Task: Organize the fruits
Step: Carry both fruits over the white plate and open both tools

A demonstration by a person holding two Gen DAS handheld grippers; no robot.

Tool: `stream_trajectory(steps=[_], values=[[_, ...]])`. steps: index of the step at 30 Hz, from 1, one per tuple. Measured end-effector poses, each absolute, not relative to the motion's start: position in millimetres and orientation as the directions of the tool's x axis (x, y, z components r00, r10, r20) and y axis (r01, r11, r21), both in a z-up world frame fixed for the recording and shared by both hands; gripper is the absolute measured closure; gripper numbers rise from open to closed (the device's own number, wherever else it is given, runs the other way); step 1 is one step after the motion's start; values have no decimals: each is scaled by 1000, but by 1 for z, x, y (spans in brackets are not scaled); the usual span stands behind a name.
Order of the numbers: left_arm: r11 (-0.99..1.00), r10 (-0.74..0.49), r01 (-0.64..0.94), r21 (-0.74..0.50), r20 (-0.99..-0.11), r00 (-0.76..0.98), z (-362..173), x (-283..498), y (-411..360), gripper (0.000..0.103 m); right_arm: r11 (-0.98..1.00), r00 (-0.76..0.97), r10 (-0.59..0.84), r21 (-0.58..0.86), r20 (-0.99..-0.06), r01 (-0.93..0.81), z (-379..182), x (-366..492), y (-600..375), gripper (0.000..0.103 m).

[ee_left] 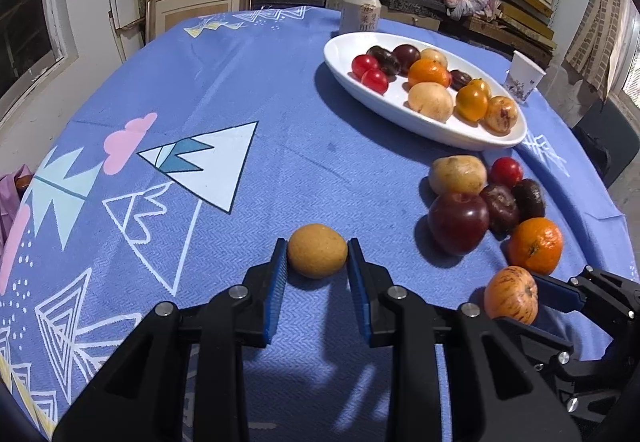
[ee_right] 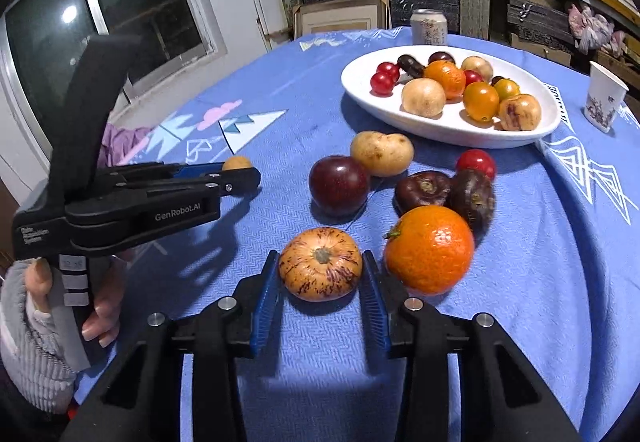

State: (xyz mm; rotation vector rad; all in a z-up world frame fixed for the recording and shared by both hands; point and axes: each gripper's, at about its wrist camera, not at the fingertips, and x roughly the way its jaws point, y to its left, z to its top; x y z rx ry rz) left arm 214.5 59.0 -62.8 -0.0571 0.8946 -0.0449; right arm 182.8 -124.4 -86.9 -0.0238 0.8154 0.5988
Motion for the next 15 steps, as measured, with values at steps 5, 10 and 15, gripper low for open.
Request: stream_trajectory(steps=[5,10,15], values=[[998,-64,45,-46,-751,658,-29,235,48,74,848,601,509,238,-616,-474,-43,195,-159,62],[994,-113,85,-74,-706,699,13,279,26,74,907,736,420,230,-532,-351,20,250,-204,62],[991,-133,105,-84,-715,686,6,327,-3,74,918,741,395,267,-544,-293,19,320,-209,62]])
